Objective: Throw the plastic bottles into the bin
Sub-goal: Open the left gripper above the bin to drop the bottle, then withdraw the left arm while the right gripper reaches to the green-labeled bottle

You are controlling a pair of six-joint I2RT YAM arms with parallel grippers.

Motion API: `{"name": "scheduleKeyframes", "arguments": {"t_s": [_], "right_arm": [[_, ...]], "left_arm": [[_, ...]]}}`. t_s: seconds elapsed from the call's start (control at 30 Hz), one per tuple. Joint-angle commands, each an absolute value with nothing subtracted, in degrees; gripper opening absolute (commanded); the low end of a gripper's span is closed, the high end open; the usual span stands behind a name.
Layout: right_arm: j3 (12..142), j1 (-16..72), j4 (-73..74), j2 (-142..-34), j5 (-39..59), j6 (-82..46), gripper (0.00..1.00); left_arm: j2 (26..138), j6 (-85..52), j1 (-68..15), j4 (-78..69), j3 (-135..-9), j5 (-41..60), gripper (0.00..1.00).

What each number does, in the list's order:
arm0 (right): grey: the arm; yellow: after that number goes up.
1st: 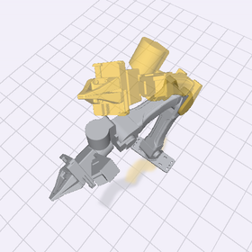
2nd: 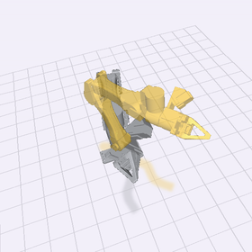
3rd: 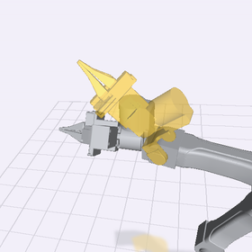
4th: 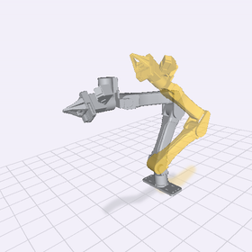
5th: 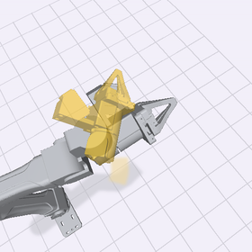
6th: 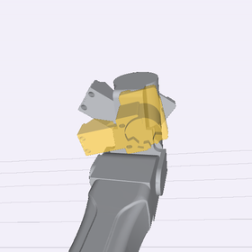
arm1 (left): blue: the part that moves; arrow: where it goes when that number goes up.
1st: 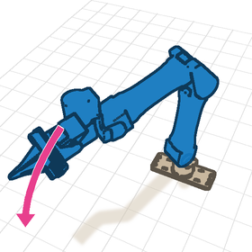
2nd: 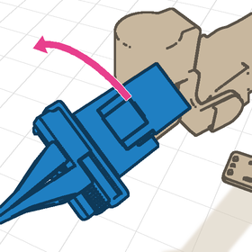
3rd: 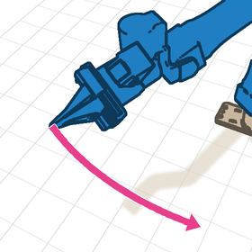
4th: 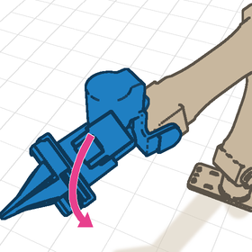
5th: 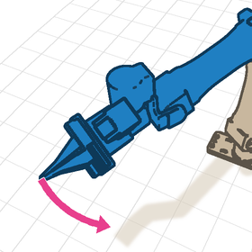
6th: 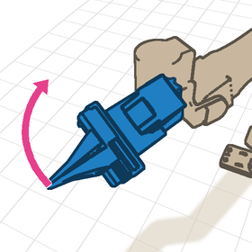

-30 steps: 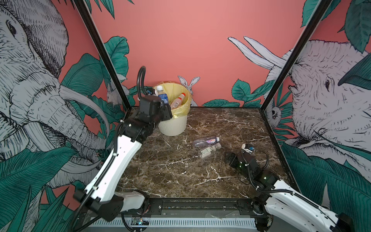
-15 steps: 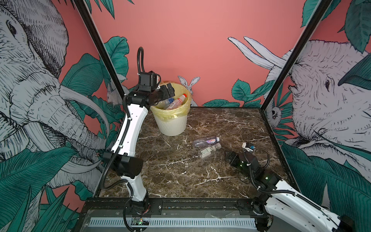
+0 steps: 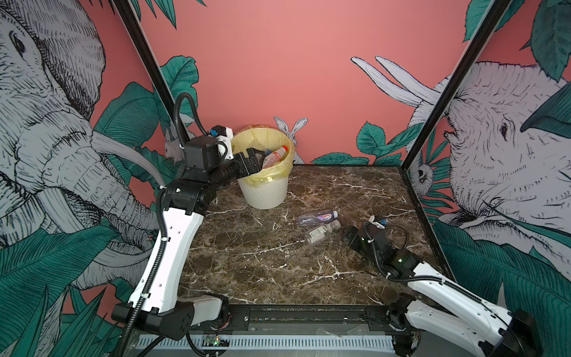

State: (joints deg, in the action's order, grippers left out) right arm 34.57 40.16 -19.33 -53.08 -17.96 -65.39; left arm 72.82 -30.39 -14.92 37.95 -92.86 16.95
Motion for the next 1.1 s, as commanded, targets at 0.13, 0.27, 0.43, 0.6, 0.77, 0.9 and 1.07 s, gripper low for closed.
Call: {"name": "scheduleKeyframes", "arguments": {"t_s": [0.13,0.27,0.43,0.6,0.77,0.9,1.07], "right_arm": [[40.23,40.07,-25.12,-60.85,-15.86,-74.68,0.99],[42.15,40.34,-26.36,-64.26,-15.08,-78.23,0.99],[43.49,40.71,-25.28,-68.02,-14.17,-82.38,0.99],[45.11,40.88,-20.76,-72.73,-12.63,-82.94,0.99],[48.65,40.89,-20.43,-77.71,-11.14,-82.77,0.99],[50.21,40.98,-20.55,-80.13,-11.40,-85.23,0.99],[51.82,41.68,-20.53,-82.44,-12.22,-88.12,0.99]], "left_arm": [[64.93,-29.54,-14.98,33.70,-78.16,19.13,1.00],[60.12,-29.12,-14.90,33.74,-71.61,17.93,0.99],[53.41,-28.85,-14.98,33.91,-63.33,15.51,1.00],[50.66,-31.13,-14.98,34.52,-57.16,18.00,0.99],[48.99,-35.76,-15.03,31.79,-49.91,24.28,0.99],[46.49,-35.58,-15.03,32.95,-45.99,23.58,1.00],[43.44,-34.92,-15.03,33.56,-41.91,20.81,1.00]]}}
